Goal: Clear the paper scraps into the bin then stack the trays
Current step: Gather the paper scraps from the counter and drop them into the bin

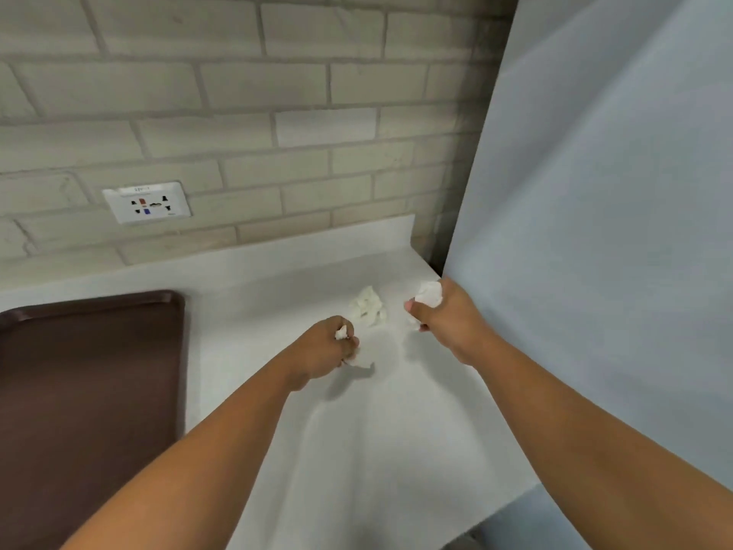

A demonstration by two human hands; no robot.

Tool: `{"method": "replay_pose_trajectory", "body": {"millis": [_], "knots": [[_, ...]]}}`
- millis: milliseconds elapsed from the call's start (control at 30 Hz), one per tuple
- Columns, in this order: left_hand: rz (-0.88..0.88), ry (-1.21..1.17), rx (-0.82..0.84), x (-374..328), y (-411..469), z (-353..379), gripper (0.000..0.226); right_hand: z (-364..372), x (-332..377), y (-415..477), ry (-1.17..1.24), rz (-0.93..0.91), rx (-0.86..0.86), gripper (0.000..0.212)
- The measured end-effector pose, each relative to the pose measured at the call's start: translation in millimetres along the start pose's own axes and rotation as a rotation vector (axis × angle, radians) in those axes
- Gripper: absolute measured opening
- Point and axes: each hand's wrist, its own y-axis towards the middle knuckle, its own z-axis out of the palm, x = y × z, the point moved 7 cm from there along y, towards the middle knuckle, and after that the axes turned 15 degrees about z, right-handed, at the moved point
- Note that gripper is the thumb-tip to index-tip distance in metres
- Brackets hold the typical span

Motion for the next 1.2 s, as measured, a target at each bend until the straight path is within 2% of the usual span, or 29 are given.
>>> {"method": "replay_pose_trajectory", "body": {"millis": [67,133,233,433,533,600,667,733,867,1000,1100,1200], "knots": [[0.032,0.056,-0.015,-17,-11,30,0.008,-24,-23,-26,0.031,0.019,0.01,0.018],[0.074,0.081,-0.075,-37,-25,59,0.012,-50,-47,-56,0.082,0.029,0.03,0.002],[0.173,0.074,-0.117,-67,-52,108,0.029,-88,-88,-101,0.081,0.048,0.009,0.01],[0.19,0.004,0.135,-80,-92,214,0.013,-158,-163,-161,0.0,0.072,-0.21,0.021],[0.174,-0.076,0.263,-76,-110,262,0.017,-178,-192,-183,-0.01,0.05,-0.221,0.023],[0.124,-0.214,0.281,-71,-120,288,0.023,-187,-215,-190,-0.056,0.07,-0.212,0.015],[0.062,-0.289,0.27,-64,-128,310,0.017,-194,-242,-195,-0.051,0.125,-0.207,0.016],[0.01,-0.293,0.274,-51,-136,330,0.021,-197,-270,-198,-0.022,0.181,-0.205,0.019],[-0.071,-0.141,0.263,-13,-139,358,0.055,-188,-324,-199,0.081,0.298,-0.179,0.026],[-0.213,0.025,0.326,54,-134,386,0.067,-173,-381,-183,0.068,0.413,-0.228,0.044],[-0.364,0.088,0.378,121,-134,409,0.056,-157,-432,-169,0.019,0.508,-0.26,0.048],[-0.371,0.174,0.457,185,-132,430,0.04,-138,-484,-150,-0.024,0.605,-0.256,0.038]]}}
